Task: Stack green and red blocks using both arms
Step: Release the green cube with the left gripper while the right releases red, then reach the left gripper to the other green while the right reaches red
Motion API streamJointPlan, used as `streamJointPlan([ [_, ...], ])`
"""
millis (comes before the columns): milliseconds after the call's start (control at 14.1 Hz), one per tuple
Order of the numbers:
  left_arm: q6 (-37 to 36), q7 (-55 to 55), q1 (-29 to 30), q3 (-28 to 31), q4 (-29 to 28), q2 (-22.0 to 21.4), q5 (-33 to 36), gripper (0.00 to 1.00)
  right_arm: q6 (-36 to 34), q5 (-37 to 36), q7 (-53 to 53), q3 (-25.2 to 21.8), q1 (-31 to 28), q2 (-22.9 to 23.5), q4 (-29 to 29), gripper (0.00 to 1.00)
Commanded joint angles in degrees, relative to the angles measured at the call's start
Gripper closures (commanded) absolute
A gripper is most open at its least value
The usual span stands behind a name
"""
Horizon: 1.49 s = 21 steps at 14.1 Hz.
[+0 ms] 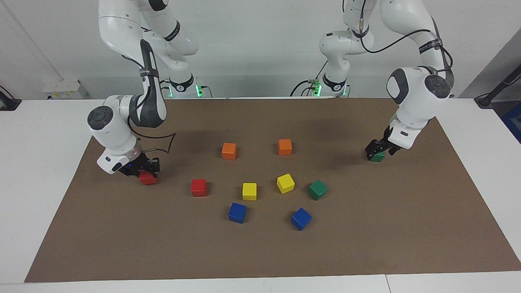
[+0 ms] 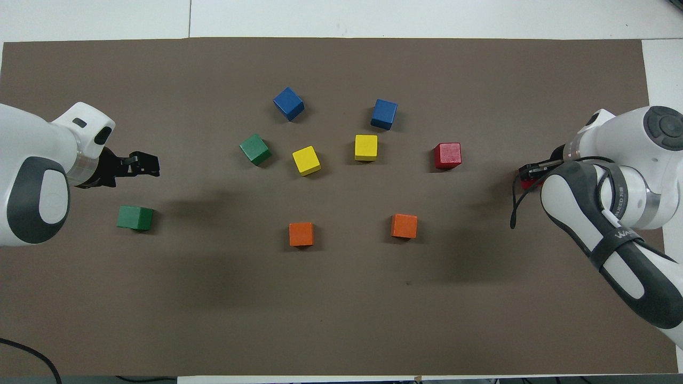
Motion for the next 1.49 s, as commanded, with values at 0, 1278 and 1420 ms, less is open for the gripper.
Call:
streamJointPlan([
  [0, -1.62, -6.40, -2.17, 0.60, 5.82, 4.08, 0.09, 0.00, 1.63, -0.52, -1.36, 0.49, -0.74, 0.18, -0.52, 1.00],
  [1278, -4.37, -40.60, -15.52, 0.69, 30.10, 24.83, 4.66, 0.00, -14.69, 0.36, 9.52, 1.98, 3.63, -1.67, 13.33, 0.00],
  [1420, -2.86, -40.69, -16.14, 0.69, 29.13, 25.18, 4.66, 0.00, -21.98, -0.69, 15.31, 1.89, 7.85, -0.19, 21.06, 0.00],
])
